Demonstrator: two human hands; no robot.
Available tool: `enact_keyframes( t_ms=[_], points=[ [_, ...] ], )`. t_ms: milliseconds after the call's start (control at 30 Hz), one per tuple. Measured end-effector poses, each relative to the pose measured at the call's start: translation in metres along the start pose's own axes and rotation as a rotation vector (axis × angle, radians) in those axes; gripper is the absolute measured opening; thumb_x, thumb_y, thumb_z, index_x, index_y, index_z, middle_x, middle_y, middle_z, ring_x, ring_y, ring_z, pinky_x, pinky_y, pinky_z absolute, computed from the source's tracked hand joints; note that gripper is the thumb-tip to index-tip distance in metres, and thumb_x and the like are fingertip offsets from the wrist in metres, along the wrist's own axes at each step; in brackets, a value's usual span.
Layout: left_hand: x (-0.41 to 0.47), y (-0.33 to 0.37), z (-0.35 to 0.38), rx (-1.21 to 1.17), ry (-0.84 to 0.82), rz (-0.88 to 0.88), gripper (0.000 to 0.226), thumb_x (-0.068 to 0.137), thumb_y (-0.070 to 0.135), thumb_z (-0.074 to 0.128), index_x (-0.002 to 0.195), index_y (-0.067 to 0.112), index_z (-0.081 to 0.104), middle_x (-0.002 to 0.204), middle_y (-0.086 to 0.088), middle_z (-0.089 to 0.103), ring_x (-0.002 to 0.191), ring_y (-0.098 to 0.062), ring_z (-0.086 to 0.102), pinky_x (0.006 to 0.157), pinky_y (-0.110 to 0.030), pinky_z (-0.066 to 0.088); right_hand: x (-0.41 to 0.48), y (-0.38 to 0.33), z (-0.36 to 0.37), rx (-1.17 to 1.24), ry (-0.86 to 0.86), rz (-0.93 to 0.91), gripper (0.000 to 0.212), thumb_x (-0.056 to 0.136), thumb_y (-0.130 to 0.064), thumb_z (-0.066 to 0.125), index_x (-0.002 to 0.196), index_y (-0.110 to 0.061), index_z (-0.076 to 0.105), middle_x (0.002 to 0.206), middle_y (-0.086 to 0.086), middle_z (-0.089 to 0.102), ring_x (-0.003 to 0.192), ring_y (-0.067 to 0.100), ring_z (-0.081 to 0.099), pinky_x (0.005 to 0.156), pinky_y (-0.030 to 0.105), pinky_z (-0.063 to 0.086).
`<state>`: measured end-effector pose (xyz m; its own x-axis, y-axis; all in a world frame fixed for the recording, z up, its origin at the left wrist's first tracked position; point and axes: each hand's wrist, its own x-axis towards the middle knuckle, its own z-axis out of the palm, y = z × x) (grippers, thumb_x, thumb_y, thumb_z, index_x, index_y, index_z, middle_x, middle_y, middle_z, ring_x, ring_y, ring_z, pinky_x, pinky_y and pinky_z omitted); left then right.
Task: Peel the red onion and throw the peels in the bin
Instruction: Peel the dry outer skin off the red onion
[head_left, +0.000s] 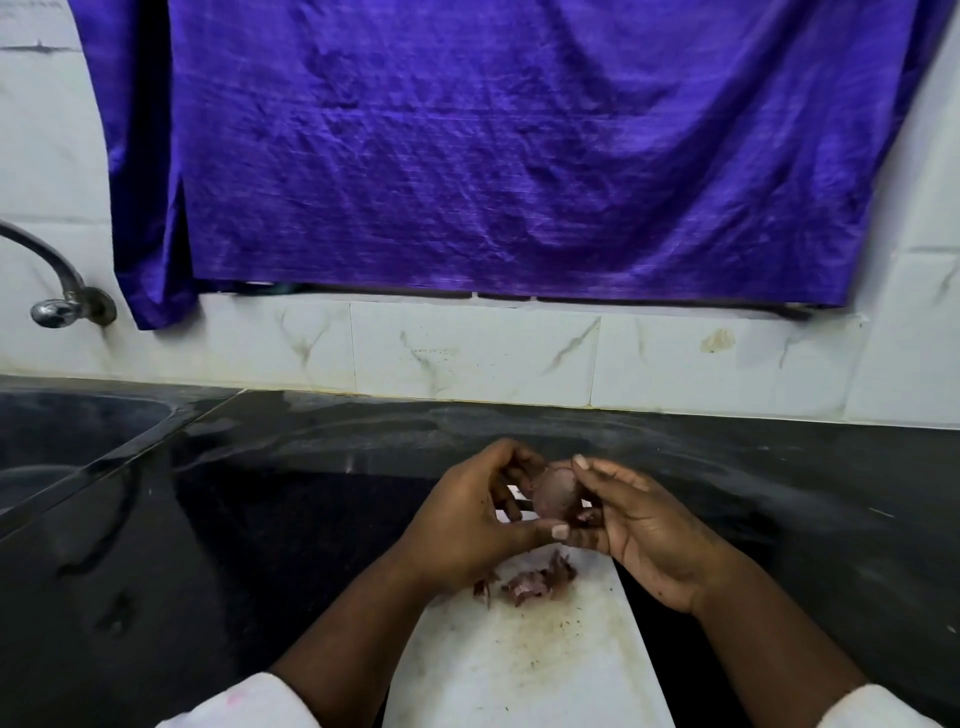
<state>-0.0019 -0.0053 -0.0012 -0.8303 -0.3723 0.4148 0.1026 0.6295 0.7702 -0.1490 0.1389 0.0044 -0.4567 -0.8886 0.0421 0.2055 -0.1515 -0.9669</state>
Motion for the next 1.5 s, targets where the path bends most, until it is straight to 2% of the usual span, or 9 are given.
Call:
enact_keyframes(
  t_ms=[133,367,533,733,833,967,1200,1400,1500],
  points=[
    [0.0,-0.002,0.002,-0.041,0.044,0.044,0.038,0.081,0.025,0.088,0.113,0.029,0.068,0.105,0.01,0.073,0.089,-0.009,0.071,0.076,-0.034,0.064,-0.001,-0.001,0.0,0.044,-0.009,0.003,0.046,0.088,-0.021,0.068,0.124,0.007,0.06,0.104,0.02,0.072,0.08,0.027,0.073,0.067,0.028,0.062],
    [0.006,-0.005,0.002,-0.227,0.14,0.016,0.007,0.093,0.007,0.075,0.099,0.009,0.075,0.092,-0.007,0.078,0.085,-0.021,0.075,0.074,-0.033,0.063,-0.003,-0.004,0.002,-0.051,0.011,-0.024,0.039,0.082,-0.027,0.071,0.113,-0.004,0.071,0.104,0.027,0.074,0.078,0.029,0.074,0.063,0.028,0.061],
    [0.008,-0.007,0.0,-0.379,0.141,-0.041,0.003,0.095,-0.002,0.069,0.096,-0.003,0.071,0.089,-0.022,0.075,0.074,-0.02,0.072,0.07,-0.029,0.06,-0.004,-0.005,0.002,-0.049,0.018,-0.035,0.044,0.084,-0.029,0.07,0.115,0.001,0.068,0.102,0.029,0.073,0.071,0.026,0.071,0.059,0.026,0.06],
    [0.007,-0.011,-0.005,-0.226,0.232,-0.169,0.011,0.097,0.003,0.068,0.088,0.008,0.071,0.072,-0.002,0.07,0.062,-0.01,0.067,0.051,-0.017,0.053,-0.008,-0.007,0.005,-0.091,-0.01,-0.057,0.046,0.084,-0.03,0.064,0.113,0.006,0.066,0.092,0.026,0.071,0.065,0.026,0.065,0.054,0.028,0.055],
    [0.007,-0.014,-0.006,-0.128,0.119,-0.174,0.011,0.096,0.007,0.071,0.09,0.015,0.073,0.081,-0.002,0.073,0.069,-0.013,0.069,0.063,-0.025,0.059,-0.008,-0.007,0.005,-0.064,0.018,-0.057,0.044,0.084,-0.032,0.067,0.111,0.003,0.067,0.089,0.024,0.071,0.064,0.025,0.063,0.052,0.028,0.054],
    [0.003,-0.008,-0.001,0.025,-0.015,-0.086,0.029,0.088,0.005,0.072,0.105,0.028,0.07,0.107,0.011,0.071,0.09,-0.003,0.068,0.075,-0.026,0.059,-0.004,-0.008,0.002,-0.051,0.078,-0.02,0.038,0.084,-0.033,0.072,0.109,-0.005,0.064,0.088,0.017,0.073,0.065,0.023,0.064,0.055,0.025,0.057],
    [-0.002,0.004,0.005,0.029,0.058,0.153,0.058,0.079,0.032,0.09,0.129,0.039,0.061,0.127,0.024,0.057,0.118,-0.002,0.06,0.092,-0.024,0.057,-0.002,-0.003,0.0,-0.063,0.043,0.036,0.057,0.084,-0.04,0.075,0.12,0.001,0.059,0.098,0.019,0.073,0.069,0.023,0.066,0.054,0.024,0.059],
    [0.0,0.006,0.006,-0.005,0.126,0.23,0.032,0.082,0.023,0.088,0.11,0.029,0.073,0.141,0.021,0.047,0.13,-0.006,0.055,0.097,-0.03,0.058,-0.003,-0.003,0.002,-0.088,0.042,0.039,0.05,0.084,-0.043,0.073,0.112,-0.005,0.06,0.086,0.015,0.071,0.061,0.024,0.066,0.051,0.027,0.056],
    [-0.002,0.006,0.006,-0.007,0.12,0.239,0.021,0.088,0.02,0.082,0.107,0.029,0.076,0.142,0.019,0.047,0.128,-0.008,0.056,0.093,-0.034,0.061,-0.003,-0.003,0.002,-0.057,0.034,0.032,0.052,0.087,-0.04,0.071,0.116,0.001,0.058,0.095,0.021,0.069,0.062,0.026,0.064,0.052,0.028,0.055]
  ],
)
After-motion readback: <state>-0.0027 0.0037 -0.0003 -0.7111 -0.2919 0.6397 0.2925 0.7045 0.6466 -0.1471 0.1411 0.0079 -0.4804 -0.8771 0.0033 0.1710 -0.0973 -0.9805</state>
